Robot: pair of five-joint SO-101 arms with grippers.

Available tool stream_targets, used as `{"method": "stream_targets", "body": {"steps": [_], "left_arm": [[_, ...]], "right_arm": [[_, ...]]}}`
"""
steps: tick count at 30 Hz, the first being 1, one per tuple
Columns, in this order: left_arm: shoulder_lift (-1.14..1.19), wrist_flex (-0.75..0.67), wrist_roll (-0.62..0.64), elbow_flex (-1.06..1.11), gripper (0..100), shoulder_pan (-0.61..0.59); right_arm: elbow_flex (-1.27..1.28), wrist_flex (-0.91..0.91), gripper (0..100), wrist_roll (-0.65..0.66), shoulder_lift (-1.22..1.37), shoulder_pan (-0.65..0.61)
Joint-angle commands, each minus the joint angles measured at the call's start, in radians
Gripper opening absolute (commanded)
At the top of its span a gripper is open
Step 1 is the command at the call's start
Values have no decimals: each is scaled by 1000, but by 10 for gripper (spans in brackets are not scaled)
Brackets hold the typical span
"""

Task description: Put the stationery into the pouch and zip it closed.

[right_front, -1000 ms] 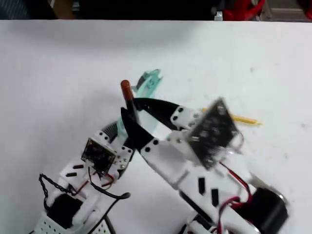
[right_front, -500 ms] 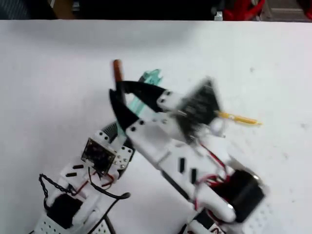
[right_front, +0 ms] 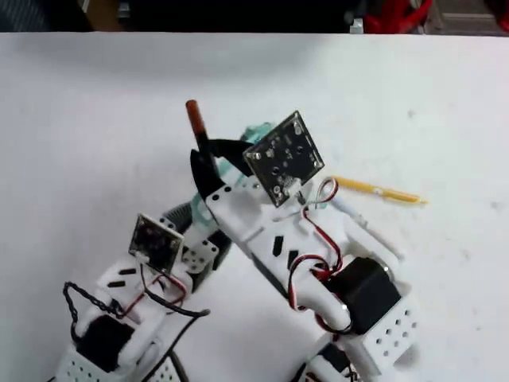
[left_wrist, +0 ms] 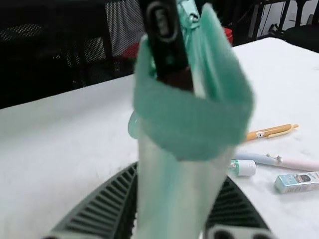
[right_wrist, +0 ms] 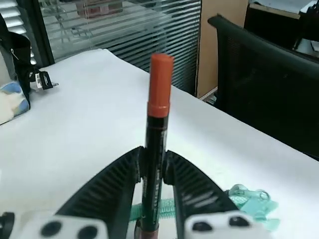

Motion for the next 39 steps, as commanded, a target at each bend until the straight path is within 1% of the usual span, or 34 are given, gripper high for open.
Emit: {"method": "stream_targets", "body": {"steps": [1, 10, 14, 16, 20, 21, 30, 32, 33, 35, 39], "left_arm": [[5, 29, 17, -60, 189, -2], [5, 29, 17, -57, 187, 2], [5, 29, 17, -55, 187, 4], [5, 29, 17, -55, 187, 4], [5, 29, 17, -55, 187, 4], [5, 29, 17, -55, 187, 4], [5, 29, 17, -55, 187, 4], [5, 29, 17, -54, 187, 4], [5, 29, 17, -54, 187, 4], [5, 29, 17, -54, 181, 4], [5, 29, 15, -54, 142, 4]], "right_arm": [[2, -27, 19, 6, -13, 8], [-3, 50, 19, 14, -16, 10], [-3, 93, 29, 15, -74, 10], [-3, 111, 78, 35, -119, 10], [-3, 147, 238, 69, -166, 10], [-3, 151, 249, 69, -170, 10], [-5, 157, 237, 69, -176, 24], [-15, 159, 237, 68, -166, 91], [-18, 163, 237, 63, -162, 145], [-25, 193, 235, 61, -134, 272], [-26, 237, 188, 71, -79, 522]]}}
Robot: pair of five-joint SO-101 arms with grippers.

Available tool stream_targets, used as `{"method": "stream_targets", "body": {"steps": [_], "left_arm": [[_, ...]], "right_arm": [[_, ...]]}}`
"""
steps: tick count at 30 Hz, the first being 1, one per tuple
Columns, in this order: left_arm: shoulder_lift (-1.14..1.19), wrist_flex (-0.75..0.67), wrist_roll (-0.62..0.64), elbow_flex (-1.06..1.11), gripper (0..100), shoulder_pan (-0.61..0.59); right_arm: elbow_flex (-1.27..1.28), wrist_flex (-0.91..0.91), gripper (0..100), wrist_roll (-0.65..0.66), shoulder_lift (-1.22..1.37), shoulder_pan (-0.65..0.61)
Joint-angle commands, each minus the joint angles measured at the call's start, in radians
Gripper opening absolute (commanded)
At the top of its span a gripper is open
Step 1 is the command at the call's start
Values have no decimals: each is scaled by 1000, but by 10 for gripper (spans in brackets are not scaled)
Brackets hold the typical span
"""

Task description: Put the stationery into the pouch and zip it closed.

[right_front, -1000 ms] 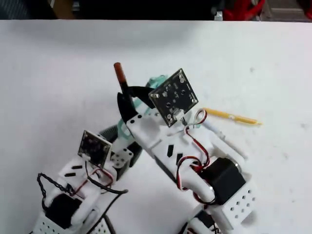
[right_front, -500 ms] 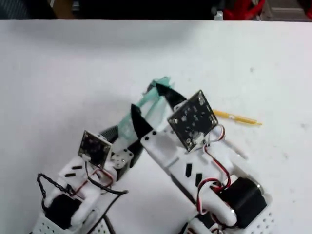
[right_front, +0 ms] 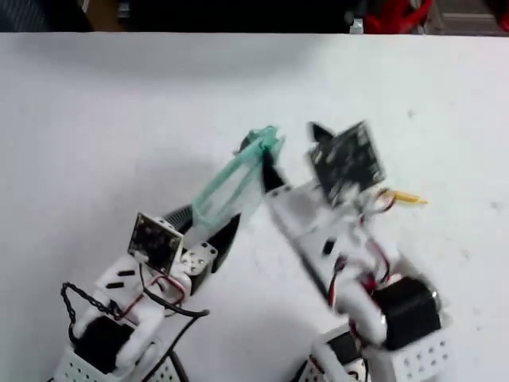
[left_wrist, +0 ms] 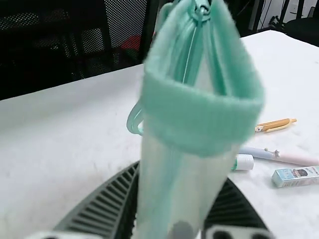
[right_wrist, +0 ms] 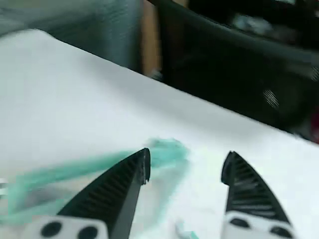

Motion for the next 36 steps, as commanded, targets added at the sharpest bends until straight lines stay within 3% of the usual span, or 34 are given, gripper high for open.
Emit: {"method": "stream_targets", "body": {"steps": [1, 5, 10, 14, 19, 24, 36], "left_arm": [[4, 6, 9, -44, 138, 4], [4, 6, 9, -44, 136, 4], [4, 6, 9, -44, 135, 4], [4, 6, 9, -44, 135, 4], [4, -2, 9, -34, 135, 5], [4, -107, 9, 41, 135, 5], [4, -120, 9, 46, 136, -1]], "right_arm": [[-34, 18, 179, 17, 39, 234], [-34, 7, 169, 141, 84, 418], [-32, -21, 166, 345, 232, 538], [-32, -24, 169, 588, 443, 559], [-75, -5, 169, 793, 745, 576], [-140, 44, 169, 1040, 974, 561], [-164, -145, 167, 1103, 1256, 539]]}}
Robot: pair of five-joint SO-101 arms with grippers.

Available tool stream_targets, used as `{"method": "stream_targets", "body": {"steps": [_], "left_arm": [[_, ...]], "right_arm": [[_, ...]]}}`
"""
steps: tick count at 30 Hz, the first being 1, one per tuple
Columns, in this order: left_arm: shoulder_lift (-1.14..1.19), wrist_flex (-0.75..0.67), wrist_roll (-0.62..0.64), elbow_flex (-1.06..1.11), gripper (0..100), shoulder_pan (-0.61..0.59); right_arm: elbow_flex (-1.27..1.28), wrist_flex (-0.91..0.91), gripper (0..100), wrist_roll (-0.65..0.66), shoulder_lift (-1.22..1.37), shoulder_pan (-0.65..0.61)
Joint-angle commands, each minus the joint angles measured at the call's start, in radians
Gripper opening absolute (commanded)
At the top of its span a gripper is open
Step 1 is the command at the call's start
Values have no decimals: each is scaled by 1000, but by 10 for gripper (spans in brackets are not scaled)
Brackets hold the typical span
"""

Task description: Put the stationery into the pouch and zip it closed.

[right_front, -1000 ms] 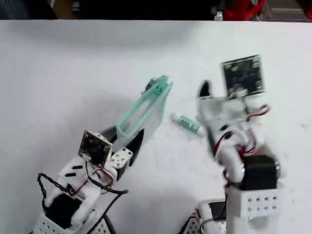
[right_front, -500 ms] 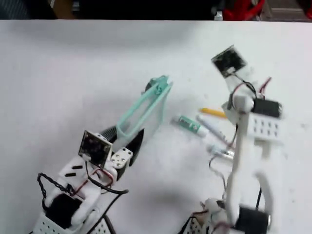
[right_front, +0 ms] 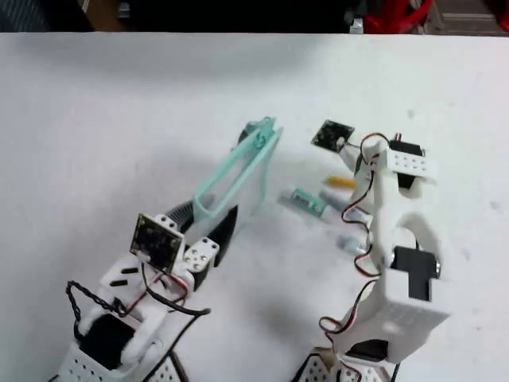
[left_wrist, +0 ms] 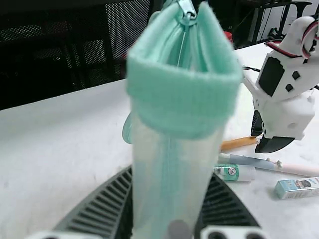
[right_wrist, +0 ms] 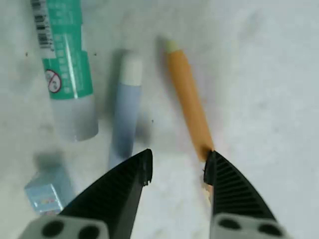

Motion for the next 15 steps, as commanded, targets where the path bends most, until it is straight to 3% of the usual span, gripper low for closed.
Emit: {"method": "stream_targets", "body": {"steps": [1, 5, 9, 15], "left_arm": [[4, -28, 9, -2, 137, -1], [4, -28, 9, -2, 138, -1], [4, -26, 9, -2, 138, -1], [4, -26, 9, -2, 137, 2]], "right_arm": [[-44, -28, 166, 15, 22, -28], [-44, -53, 158, 15, 54, -65], [-44, -85, 3, 11, 71, -88], [-43, -79, 18, 6, 38, -67]]}}
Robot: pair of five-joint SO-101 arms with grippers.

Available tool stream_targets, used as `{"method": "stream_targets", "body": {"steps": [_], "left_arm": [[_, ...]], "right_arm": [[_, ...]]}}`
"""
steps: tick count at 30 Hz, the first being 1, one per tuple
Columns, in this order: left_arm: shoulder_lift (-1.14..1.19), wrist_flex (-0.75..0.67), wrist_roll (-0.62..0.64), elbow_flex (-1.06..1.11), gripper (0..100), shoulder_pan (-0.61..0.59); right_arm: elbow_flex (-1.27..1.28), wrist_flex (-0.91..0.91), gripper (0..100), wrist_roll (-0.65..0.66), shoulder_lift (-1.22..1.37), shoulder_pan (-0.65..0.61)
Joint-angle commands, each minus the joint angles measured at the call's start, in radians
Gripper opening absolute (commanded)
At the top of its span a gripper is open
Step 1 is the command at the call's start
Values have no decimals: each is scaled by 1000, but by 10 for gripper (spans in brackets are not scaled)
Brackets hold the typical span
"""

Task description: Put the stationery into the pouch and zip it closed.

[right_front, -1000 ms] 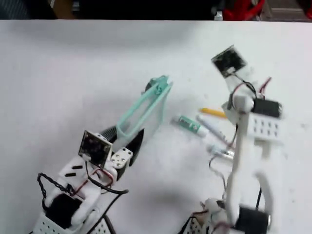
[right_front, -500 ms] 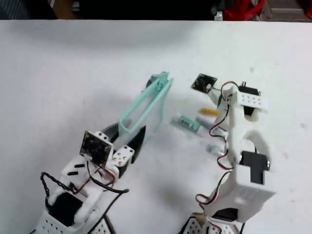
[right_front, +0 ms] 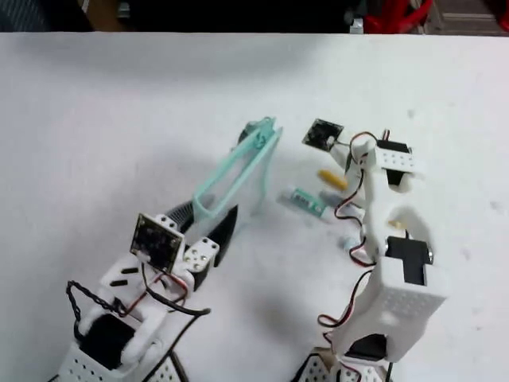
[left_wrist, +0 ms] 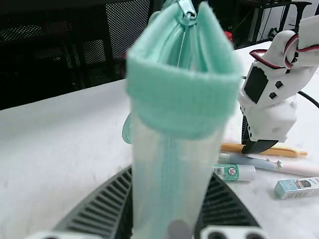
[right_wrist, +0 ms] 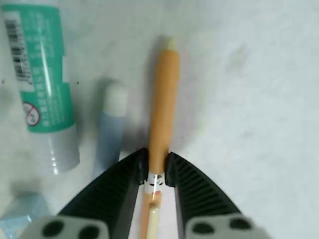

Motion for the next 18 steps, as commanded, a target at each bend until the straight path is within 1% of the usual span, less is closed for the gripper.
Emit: {"method": "stream_targets", "body": {"steps": [1, 3, 7, 11, 18], "left_arm": [[4, -26, 9, -2, 137, 2], [4, -26, 9, -2, 136, 1], [4, -26, 9, -2, 136, -1], [4, -25, 9, -2, 136, -1], [4, -23, 9, -2, 138, 1]], "right_arm": [[-14, 4, 17, 2, -54, 2], [-12, 5, 17, -11, -114, 22], [-14, 10, 17, -135, -278, 59], [-8, 12, 17, -219, -449, 82], [-8, 33, 17, -477, -743, 107]]}}
